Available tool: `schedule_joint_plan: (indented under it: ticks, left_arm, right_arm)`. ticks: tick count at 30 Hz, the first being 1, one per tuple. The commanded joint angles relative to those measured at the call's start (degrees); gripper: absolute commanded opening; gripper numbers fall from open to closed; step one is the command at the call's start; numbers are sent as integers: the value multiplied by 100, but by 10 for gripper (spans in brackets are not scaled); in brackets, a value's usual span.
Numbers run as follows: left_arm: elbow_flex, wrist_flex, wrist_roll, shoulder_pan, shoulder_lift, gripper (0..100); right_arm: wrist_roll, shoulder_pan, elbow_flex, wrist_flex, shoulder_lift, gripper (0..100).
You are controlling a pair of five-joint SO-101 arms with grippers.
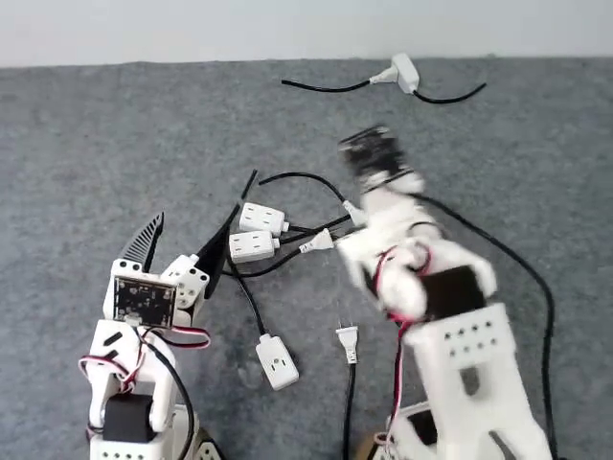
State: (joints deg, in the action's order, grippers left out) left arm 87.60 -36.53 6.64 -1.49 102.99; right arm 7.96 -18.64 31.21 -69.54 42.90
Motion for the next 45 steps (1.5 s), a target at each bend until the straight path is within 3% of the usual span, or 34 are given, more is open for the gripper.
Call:
schedule_joint_plan:
  ticks: [1, 7, 16, 21, 27, 32, 45]
  left_arm:
    - [48, 352, -88, -35, 18, 305]
    - [4, 492, -88, 0, -413, 305]
    - [-927, 1741, -44, -44, -4053, 305]
    - [-1578, 1899, -44, -62, -5600, 305]
    - [-1631, 1899, -79, -325, -5495, 305]
    - [-1516, 1890, -79, -316, -5284, 305]
    - [-1499, 1899, -62, -316, -5266, 305]
  right_arm:
    - [-237, 1376, 18, 84, -84, 21]
    - [475, 778, 624, 48, -92, 201]
    - [818, 110, 2022, 1437, -92, 134]
    - [782, -110, 2585, 1912, -101, 151]
    - [774, -101, 2681, 2018, -321, 151]
    - [774, -75, 2593, 2624, -1341, 151]
    - [712, 145, 879, 2668, -3837, 149]
